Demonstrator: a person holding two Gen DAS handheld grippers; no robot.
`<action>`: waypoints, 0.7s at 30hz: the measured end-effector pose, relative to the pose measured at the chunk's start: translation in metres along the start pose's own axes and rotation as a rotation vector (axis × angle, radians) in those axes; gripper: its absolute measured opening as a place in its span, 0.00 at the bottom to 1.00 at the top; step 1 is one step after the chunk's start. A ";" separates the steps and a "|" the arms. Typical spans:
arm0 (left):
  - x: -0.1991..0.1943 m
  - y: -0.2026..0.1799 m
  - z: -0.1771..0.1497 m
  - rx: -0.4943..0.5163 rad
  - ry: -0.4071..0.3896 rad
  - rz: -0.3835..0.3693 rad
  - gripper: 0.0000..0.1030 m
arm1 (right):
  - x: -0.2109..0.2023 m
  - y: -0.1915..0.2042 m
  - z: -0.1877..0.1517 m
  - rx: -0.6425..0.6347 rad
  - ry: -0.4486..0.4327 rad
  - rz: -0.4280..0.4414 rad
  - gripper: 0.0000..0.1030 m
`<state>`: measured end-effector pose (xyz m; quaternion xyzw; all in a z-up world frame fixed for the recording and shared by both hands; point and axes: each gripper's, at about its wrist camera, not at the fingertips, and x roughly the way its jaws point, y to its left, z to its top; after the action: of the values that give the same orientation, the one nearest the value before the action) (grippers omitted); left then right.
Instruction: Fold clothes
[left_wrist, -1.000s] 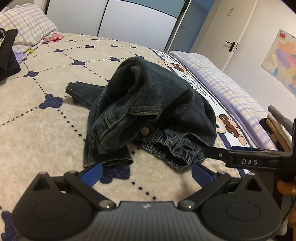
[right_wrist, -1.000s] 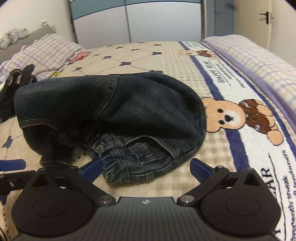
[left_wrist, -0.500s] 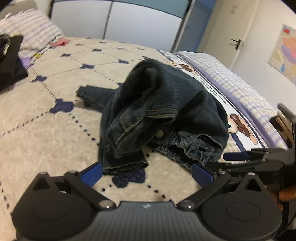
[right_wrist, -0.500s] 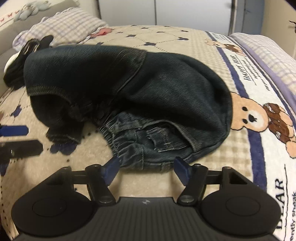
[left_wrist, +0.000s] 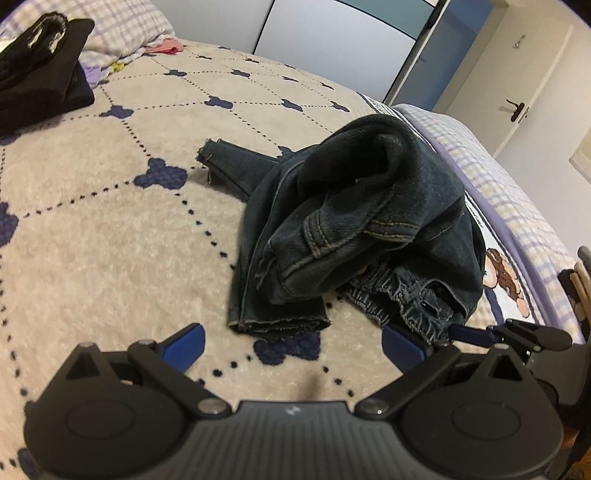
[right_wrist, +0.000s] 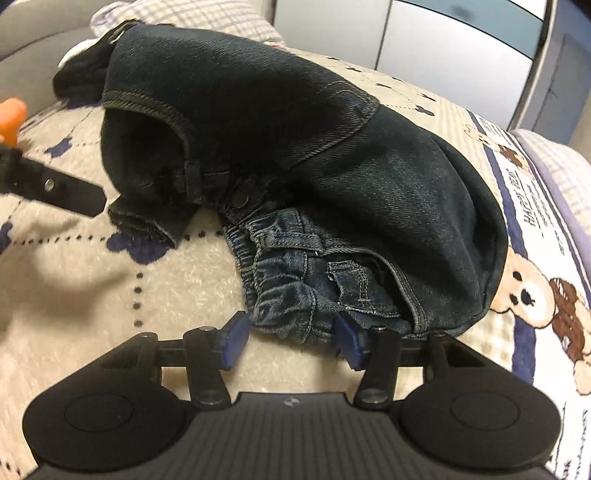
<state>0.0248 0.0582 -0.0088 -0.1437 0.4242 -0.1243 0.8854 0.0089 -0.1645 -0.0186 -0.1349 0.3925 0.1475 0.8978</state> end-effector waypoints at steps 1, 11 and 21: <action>0.000 0.001 0.000 -0.010 0.001 -0.005 0.99 | -0.002 0.000 0.000 -0.013 0.001 0.003 0.54; 0.002 0.004 0.000 -0.039 0.013 -0.035 1.00 | 0.009 0.008 -0.004 -0.118 0.015 -0.100 0.54; 0.007 0.002 -0.003 -0.046 0.036 -0.062 0.99 | 0.009 0.004 0.001 -0.082 -0.022 -0.113 0.34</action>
<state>0.0264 0.0576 -0.0167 -0.1750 0.4383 -0.1444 0.8697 0.0146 -0.1592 -0.0250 -0.1918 0.3678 0.1140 0.9028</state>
